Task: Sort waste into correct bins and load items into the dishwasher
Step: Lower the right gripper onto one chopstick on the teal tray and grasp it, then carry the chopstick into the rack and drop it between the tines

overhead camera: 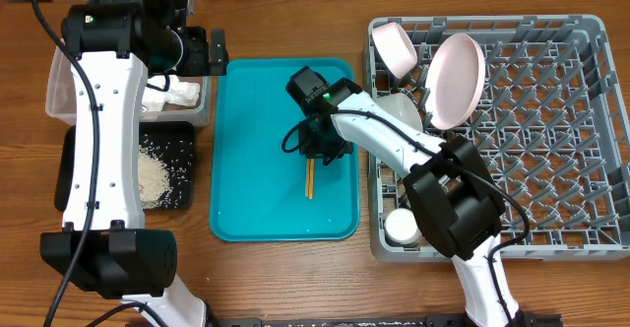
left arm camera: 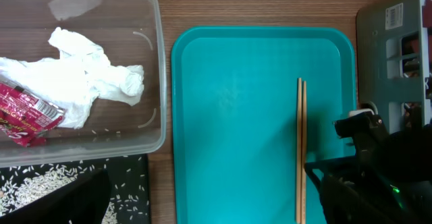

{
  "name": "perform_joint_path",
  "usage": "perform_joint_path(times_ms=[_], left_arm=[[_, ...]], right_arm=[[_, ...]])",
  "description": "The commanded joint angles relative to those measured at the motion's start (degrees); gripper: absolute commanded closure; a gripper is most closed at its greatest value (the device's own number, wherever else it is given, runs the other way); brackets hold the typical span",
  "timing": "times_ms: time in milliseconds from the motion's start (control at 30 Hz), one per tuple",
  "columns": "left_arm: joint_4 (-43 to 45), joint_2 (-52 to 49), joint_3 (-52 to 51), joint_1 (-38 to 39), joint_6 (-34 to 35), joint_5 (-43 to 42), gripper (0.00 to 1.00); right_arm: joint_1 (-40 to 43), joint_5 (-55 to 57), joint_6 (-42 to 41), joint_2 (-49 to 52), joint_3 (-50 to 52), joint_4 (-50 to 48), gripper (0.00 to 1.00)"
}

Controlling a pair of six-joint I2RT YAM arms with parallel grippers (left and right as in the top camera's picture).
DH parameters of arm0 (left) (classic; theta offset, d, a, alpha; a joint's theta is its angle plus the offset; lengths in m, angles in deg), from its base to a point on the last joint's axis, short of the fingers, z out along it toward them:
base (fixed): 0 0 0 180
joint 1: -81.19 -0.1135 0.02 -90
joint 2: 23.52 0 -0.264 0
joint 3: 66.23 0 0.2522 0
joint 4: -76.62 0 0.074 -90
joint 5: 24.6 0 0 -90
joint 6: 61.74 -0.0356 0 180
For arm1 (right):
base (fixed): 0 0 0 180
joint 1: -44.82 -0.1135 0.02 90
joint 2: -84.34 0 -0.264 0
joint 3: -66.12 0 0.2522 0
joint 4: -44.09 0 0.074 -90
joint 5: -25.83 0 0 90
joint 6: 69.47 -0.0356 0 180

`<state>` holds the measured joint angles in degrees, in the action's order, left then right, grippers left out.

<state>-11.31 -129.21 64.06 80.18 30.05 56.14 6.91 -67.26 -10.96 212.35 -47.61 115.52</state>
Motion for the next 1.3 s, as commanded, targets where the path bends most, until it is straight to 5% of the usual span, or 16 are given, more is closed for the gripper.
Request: perform_joint_path(times_ms=[0, 233, 467, 633, 733, 867, 1267], left_arm=[[0.02, -0.33, 0.94, -0.2, 0.37, -0.44, 0.0], [0.02, -0.33, 0.94, -0.2, 0.37, -0.44, 0.0], [0.02, -0.33, 0.94, -0.2, 0.35, -0.44, 0.0], [0.02, -0.33, 0.94, -0.2, 0.37, -0.44, 0.0], [0.02, -0.33, 0.94, -0.2, 0.37, -0.44, 0.0], [0.02, -0.33, 0.94, -0.2, 0.37, -0.44, 0.0], [0.02, -0.33, 0.94, -0.2, 0.37, -0.44, 0.0]], right_arm=[[0.15, 1.53, 0.15, 0.66, -1.6, -0.42, 0.72], [0.04, 0.42, -0.02, 2.6, -1.57, -0.76, 0.71], [0.04, -0.26, 0.0, 2.64, -1.57, -1.4, 0.56], [0.04, -0.24, -0.28, 2.64, -1.57, -1.36, 0.55], [0.04, -0.22, -2.69, 2.99, -1.57, -0.61, 0.66], [0.04, -0.2, -4.63, 3.8, -1.57, 0.33, 0.96], [1.4, 5.33, -1.05, -5.6, -11.63, 12.98, 0.96]])
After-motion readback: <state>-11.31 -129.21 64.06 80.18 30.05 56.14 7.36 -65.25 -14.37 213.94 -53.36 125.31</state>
